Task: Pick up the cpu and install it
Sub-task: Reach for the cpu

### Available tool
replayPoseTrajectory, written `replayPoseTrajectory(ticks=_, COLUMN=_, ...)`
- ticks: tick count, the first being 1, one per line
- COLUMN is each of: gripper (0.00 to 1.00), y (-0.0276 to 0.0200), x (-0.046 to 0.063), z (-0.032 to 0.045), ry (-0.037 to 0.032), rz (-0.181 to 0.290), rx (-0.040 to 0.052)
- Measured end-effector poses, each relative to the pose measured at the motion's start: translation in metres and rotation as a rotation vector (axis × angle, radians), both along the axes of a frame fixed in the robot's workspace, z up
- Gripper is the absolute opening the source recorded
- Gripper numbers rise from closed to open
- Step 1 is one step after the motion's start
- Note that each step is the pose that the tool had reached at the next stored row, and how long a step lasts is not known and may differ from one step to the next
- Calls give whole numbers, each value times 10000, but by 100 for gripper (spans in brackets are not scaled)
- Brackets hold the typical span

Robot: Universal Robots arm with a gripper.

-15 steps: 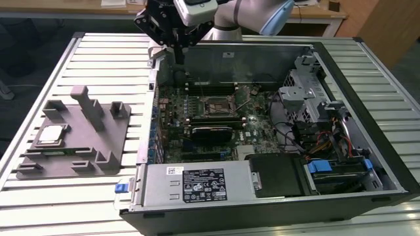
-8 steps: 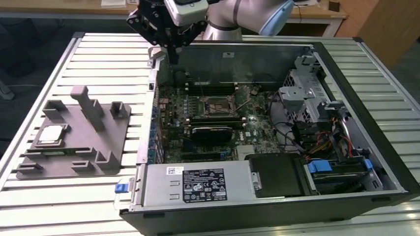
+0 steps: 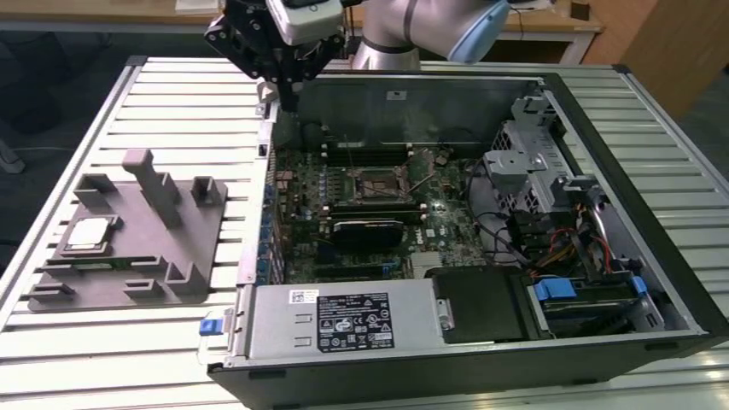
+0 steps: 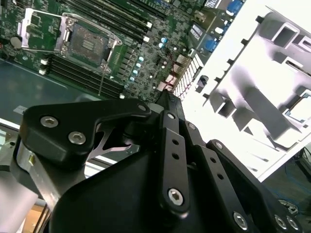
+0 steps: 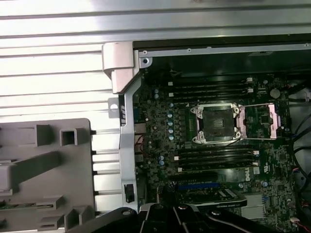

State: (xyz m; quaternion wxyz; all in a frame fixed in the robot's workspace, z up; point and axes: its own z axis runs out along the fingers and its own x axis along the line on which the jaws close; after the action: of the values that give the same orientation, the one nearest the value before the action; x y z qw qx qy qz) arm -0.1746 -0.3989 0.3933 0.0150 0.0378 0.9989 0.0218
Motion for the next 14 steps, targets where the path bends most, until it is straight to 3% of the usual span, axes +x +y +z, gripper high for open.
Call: replayPoseTrajectory(ticks=14, gripper=11, y=0, x=-266, z=0, ry=-29, rz=0, rx=0)
